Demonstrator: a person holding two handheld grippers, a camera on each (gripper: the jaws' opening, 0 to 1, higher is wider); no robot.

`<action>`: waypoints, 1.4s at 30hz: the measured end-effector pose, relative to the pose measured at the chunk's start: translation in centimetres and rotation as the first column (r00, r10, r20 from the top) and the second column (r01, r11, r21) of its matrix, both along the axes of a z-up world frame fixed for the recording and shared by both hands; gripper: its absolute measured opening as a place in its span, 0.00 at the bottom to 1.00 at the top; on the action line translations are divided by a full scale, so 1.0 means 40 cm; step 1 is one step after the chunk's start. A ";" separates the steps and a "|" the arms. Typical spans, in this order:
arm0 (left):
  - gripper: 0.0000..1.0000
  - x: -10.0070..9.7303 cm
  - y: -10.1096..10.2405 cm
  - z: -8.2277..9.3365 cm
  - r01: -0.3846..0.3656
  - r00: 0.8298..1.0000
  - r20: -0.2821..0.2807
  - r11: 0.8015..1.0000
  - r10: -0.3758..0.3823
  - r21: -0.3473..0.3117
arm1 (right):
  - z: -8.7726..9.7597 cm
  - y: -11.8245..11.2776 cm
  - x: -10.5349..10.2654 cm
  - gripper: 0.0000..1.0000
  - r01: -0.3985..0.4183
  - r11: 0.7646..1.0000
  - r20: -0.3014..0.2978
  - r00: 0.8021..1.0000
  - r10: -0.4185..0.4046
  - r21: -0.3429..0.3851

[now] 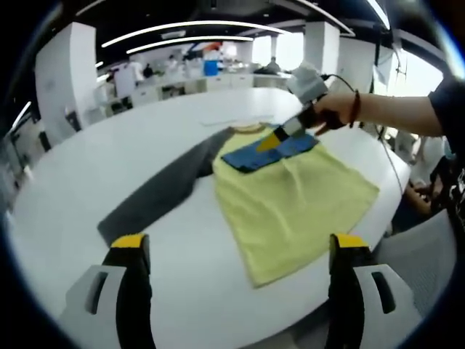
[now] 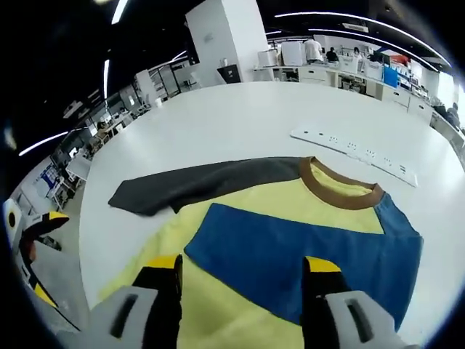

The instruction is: Fold the garment on the visible template until the final outline fits inside the template.

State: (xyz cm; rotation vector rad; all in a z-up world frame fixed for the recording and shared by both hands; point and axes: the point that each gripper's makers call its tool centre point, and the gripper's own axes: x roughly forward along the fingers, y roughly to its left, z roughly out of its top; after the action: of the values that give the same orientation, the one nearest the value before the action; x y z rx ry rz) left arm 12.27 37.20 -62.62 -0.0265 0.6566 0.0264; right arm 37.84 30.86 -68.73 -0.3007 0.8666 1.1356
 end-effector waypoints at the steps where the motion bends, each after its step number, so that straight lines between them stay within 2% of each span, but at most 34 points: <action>1: 0.99 0.000 0.000 0.001 -0.001 1.000 0.000 1.000 0.001 0.001 | 0.003 -0.006 0.007 0.68 0.007 1.000 0.004 1.000 -0.007 0.000; 5: 0.99 0.003 -0.006 0.004 0.005 1.000 0.002 1.000 -0.005 0.002 | 0.015 -0.037 0.037 0.73 0.044 0.999 0.008 0.999 -0.044 -0.009; 8: 0.99 0.005 -0.010 0.004 0.011 1.000 0.001 1.000 -0.011 0.004 | 0.016 -0.058 0.053 0.74 0.078 0.997 -0.002 0.997 -0.078 -0.023; 12: 0.99 0.007 -0.013 0.006 0.012 1.000 0.002 1.000 -0.012 0.002 | 0.022 -0.086 0.076 0.75 0.111 0.993 0.014 0.994 -0.111 -0.037; 18: 0.99 0.008 -0.016 0.008 0.018 1.000 0.002 1.000 -0.018 0.006 | 0.030 -0.137 0.109 0.74 0.151 0.987 0.023 0.988 -0.150 -0.047; 25: 0.99 0.015 -0.024 0.010 0.028 1.000 0.003 1.000 -0.028 0.008 | 0.031 -0.198 0.143 0.71 0.214 0.975 0.006 0.977 -0.214 -0.059; 30: 0.99 0.020 -0.029 0.010 0.032 0.999 0.004 0.999 -0.032 0.006 | 0.031 -0.229 0.159 0.67 0.241 0.969 0.003 0.970 -0.241 -0.063; 36: 0.99 0.027 -0.038 0.014 0.041 0.999 0.009 0.999 -0.041 0.007 | 0.018 -0.284 0.187 0.60 0.317 0.945 -0.009 0.948 -0.319 -0.077; 39: 0.99 0.030 -0.039 0.017 0.036 0.999 0.020 0.999 -0.036 0.001 | 0.006 -0.308 0.197 0.55 0.332 0.939 -0.006 0.943 -0.334 -0.091; 42: 0.99 0.030 -0.040 0.017 0.039 0.999 0.014 0.999 -0.039 0.007 | -0.006 -0.326 0.199 0.46 0.348 0.933 -0.029 0.936 -0.352 -0.089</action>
State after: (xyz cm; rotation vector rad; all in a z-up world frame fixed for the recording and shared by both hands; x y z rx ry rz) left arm 13.46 35.61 -61.94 -0.0076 0.6425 -0.0088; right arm 45.79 17.84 -68.98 -0.1787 0.9651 0.7778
